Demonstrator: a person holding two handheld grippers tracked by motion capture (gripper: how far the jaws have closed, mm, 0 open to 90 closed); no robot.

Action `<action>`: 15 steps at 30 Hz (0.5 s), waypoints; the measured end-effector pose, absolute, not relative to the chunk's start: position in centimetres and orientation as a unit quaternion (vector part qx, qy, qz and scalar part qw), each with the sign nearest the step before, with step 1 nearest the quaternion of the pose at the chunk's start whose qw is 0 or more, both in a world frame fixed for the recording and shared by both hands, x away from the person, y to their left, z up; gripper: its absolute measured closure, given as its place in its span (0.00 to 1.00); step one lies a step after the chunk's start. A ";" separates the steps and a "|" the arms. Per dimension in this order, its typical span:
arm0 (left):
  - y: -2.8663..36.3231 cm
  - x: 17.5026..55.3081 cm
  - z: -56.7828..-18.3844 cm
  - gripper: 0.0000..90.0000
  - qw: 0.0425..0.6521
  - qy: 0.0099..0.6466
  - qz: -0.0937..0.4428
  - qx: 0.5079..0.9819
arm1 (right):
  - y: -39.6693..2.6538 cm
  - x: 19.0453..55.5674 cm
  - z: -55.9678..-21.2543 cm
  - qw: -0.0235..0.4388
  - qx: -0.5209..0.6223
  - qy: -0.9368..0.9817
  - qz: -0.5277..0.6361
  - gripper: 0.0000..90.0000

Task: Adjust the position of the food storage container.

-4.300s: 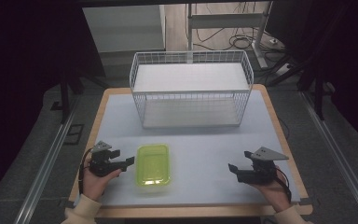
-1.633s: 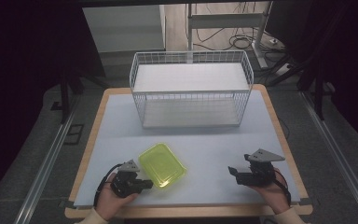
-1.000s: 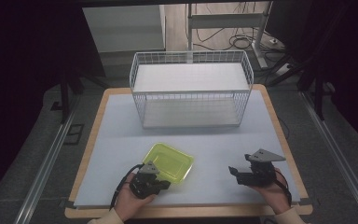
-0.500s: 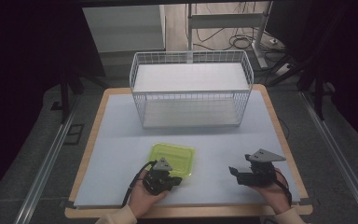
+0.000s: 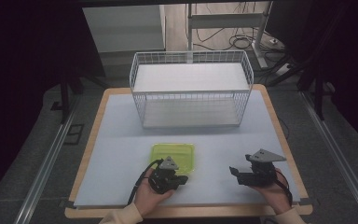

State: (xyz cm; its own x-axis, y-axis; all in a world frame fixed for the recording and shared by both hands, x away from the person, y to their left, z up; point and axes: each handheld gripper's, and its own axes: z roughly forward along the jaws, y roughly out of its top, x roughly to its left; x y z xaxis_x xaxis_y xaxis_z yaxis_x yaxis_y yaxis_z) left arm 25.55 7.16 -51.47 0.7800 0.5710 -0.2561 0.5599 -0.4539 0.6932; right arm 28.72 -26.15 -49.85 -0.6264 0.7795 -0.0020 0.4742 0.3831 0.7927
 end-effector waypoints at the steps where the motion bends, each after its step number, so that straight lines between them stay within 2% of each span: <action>1: 7.4 25.1 -51.2 1.00 0.408 0.326 0.008 0.853 | -26.2 28.7 -49.8 0.191 0.388 0.809 0.398 0.22; 6: 10.7 24.0 -49.0 1.00 0.435 0.336 0.026 0.835 | -26.3 28.6 -49.7 0.194 0.389 0.807 0.400 0.22; 10: 14.3 24.2 -47.8 1.00 0.459 0.375 0.044 0.804 | -26.2 28.6 -49.7 0.194 0.388 0.807 0.400 0.22; 11: 16.1 24.6 -47.6 1.00 0.460 0.393 0.055 0.794 | -26.2 28.6 -49.7 0.195 0.387 0.808 0.399 0.22; 12: 16.1 24.6 -47.6 1.00 0.460 0.393 0.055 0.794 | -26.2 28.6 -49.7 0.195 0.387 0.808 0.399 0.22; 15: 19.3 26.0 -48.1 1.00 0.456 0.435 0.071 0.773 | -26.2 28.6 -49.7 0.196 0.387 0.808 0.397 0.22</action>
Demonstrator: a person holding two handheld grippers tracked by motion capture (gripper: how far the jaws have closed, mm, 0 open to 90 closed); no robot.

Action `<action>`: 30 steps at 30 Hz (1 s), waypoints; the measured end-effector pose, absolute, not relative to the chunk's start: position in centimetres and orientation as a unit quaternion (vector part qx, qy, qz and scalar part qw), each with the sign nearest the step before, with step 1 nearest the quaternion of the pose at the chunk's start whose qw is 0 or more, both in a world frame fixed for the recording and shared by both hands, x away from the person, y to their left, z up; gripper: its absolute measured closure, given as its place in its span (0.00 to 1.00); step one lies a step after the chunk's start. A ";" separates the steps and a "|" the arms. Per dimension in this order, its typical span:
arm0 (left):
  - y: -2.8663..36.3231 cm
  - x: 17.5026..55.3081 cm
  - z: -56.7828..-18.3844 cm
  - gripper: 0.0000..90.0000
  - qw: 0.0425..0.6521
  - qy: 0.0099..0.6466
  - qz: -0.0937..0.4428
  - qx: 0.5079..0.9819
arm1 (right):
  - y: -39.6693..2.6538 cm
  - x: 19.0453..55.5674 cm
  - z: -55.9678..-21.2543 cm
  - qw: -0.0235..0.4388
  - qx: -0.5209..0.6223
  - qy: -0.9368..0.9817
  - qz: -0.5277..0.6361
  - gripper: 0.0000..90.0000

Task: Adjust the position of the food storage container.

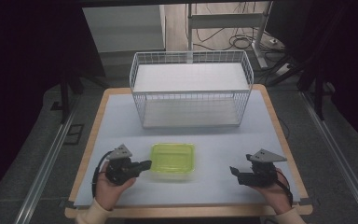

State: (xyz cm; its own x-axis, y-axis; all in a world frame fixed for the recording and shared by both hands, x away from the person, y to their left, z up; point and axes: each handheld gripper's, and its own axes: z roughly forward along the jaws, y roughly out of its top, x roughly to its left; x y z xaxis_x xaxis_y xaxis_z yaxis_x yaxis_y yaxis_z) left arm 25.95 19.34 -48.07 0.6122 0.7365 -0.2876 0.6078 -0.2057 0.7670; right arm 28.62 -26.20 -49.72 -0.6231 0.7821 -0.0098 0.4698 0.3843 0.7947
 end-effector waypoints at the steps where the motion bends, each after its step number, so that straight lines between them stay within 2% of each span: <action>1: 19.3 26.0 -48.1 1.00 0.456 0.435 0.071 0.773 | -26.2 28.6 -49.7 0.196 0.387 0.808 0.397 0.22; 2: 20.4 26.7 -48.8 1.00 0.449 0.455 0.067 0.766 | -26.2 28.6 -49.7 0.196 0.388 0.808 0.397 0.22; 7: 20.9 28.1 -50.7 1.00 0.424 0.473 0.052 0.771 | -26.1 28.6 -49.8 0.196 0.388 0.809 0.397 0.22; 8: 20.9 28.7 -51.4 1.00 0.432 0.473 0.016 0.768 | -26.1 28.6 -49.8 0.195 0.388 0.809 0.396 0.22; 10: 20.7 29.1 -51.8 1.00 0.428 0.474 0.007 0.769 | -26.1 28.7 -49.8 0.195 0.388 0.809 0.396 0.22; 30: 16.5 30.4 -53.3 1.00 0.395 0.448 -0.014 0.802 | -26.0 28.7 -49.9 0.195 0.389 0.810 0.393 0.22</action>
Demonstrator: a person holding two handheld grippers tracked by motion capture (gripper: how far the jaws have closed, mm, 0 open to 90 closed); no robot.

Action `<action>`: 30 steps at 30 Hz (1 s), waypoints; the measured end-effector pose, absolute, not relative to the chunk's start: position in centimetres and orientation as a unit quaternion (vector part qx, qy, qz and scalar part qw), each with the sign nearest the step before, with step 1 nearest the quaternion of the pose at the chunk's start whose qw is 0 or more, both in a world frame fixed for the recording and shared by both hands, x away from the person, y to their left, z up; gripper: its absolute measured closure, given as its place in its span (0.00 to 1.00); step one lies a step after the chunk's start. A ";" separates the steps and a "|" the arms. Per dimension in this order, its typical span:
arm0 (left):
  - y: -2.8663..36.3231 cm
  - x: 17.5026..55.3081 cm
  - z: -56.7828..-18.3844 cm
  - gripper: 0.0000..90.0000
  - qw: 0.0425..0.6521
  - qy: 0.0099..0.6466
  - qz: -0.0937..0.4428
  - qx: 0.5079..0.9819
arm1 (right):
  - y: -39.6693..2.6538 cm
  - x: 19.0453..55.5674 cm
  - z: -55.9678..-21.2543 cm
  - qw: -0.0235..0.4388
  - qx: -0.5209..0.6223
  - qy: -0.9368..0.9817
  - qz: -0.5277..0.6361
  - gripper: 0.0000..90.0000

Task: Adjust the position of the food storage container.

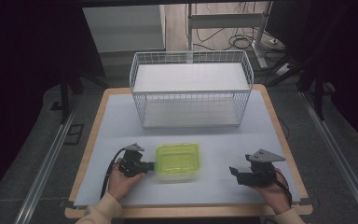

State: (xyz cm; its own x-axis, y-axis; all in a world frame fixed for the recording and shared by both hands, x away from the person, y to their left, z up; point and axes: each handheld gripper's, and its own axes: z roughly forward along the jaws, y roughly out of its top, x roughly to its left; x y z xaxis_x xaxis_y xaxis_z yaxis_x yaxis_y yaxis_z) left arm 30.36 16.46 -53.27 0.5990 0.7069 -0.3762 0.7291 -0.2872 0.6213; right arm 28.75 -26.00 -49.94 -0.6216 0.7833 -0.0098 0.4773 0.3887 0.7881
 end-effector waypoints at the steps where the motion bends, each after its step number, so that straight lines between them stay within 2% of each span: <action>1: 16.2 30.4 -53.3 1.00 0.395 0.448 -0.014 0.802 | -26.0 28.8 -50.0 0.195 0.389 0.811 0.392 0.22; 19: 13.1 31.6 -53.6 1.00 0.388 0.429 -0.014 0.816 | -25.6 28.6 -50.1 0.190 0.383 0.814 0.393 0.22; 23: 13.8 31.5 -53.5 1.00 0.388 0.428 -0.010 0.816 | -25.5 28.6 -50.2 0.188 0.383 0.814 0.394 0.22; 30: 16.4 30.0 -52.0 0.99 0.423 0.442 0.009 0.791 | -25.6 28.3 -49.8 0.174 0.383 0.806 0.416 0.25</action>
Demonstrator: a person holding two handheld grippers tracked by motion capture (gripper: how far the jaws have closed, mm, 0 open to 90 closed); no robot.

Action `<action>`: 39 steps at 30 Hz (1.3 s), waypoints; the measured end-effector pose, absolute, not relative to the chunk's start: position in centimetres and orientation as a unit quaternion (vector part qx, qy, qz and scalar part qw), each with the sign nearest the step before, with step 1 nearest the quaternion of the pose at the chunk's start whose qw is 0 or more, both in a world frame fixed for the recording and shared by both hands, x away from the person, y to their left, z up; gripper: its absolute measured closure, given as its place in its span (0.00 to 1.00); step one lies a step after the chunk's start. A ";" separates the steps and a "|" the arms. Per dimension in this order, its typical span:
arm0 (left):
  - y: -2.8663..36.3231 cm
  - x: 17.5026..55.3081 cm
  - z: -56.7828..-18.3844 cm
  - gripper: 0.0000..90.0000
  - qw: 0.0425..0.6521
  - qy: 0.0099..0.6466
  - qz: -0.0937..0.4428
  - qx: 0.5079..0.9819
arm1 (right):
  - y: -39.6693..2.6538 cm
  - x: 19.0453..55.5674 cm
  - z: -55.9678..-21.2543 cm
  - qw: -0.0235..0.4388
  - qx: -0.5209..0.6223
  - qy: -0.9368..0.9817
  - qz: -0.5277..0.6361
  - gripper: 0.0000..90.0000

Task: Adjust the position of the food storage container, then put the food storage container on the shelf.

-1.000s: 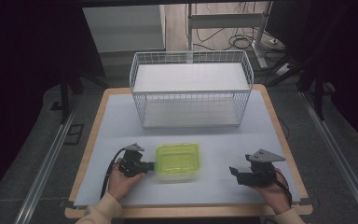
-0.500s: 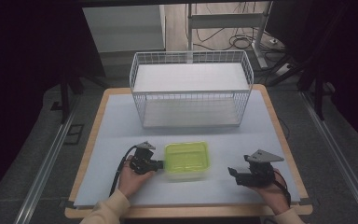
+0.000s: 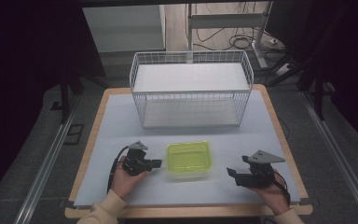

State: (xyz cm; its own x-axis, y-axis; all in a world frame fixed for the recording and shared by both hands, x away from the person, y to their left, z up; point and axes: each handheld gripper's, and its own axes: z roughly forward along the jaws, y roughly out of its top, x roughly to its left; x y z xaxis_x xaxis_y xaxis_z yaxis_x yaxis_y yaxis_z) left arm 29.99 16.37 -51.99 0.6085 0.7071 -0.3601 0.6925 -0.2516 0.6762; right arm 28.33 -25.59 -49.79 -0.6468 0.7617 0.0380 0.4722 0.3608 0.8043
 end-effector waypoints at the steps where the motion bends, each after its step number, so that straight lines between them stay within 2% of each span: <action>1: 17.1 29.5 -51.6 0.99 0.426 0.446 0.023 0.787 | -25.6 28.4 -49.7 0.167 0.384 0.804 0.423 0.26; 4: 17.5 29.3 -51.4 0.98 0.428 0.451 0.029 0.783 | -25.6 28.4 -49.7 0.167 0.382 0.805 0.422 0.26; 6: 17.9 29.4 -51.3 0.93 0.430 0.458 0.030 0.777 | -25.6 28.4 -49.8 0.165 0.380 0.806 0.423 0.26; 8: 18.0 29.3 -51.2 0.80 0.433 0.466 0.039 0.770 | -25.5 28.4 -49.8 0.164 0.378 0.806 0.424 0.25; 9: 17.9 29.3 -51.1 0.63 0.436 0.469 0.039 0.767 | -25.5 28.3 -49.7 0.158 0.379 0.804 0.431 0.25; 10: 17.9 29.2 -50.9 0.63 0.442 0.468 0.030 0.765 | -25.5 28.3 -49.7 0.158 0.379 0.804 0.431 0.25; 14: 17.2 28.6 -49.6 0.40 0.455 0.462 0.023 0.761 | -25.5 28.4 -49.5 0.143 0.389 0.792 0.449 0.27; 18: 16.8 28.6 -49.3 0.37 0.457 0.462 0.012 0.760 | -25.4 28.7 -49.2 0.129 0.395 0.788 0.454 0.29; 26: 16.2 29.3 -49.2 0.35 0.459 0.461 0.003 0.759 | -23.9 29.7 -48.6 0.071 0.405 0.791 0.453 0.30; 39: 15.5 30.4 -48.8 0.35 0.464 0.470 -0.018 0.751 | -22.0 32.1 -47.9 0.035 0.420 0.786 0.451 0.33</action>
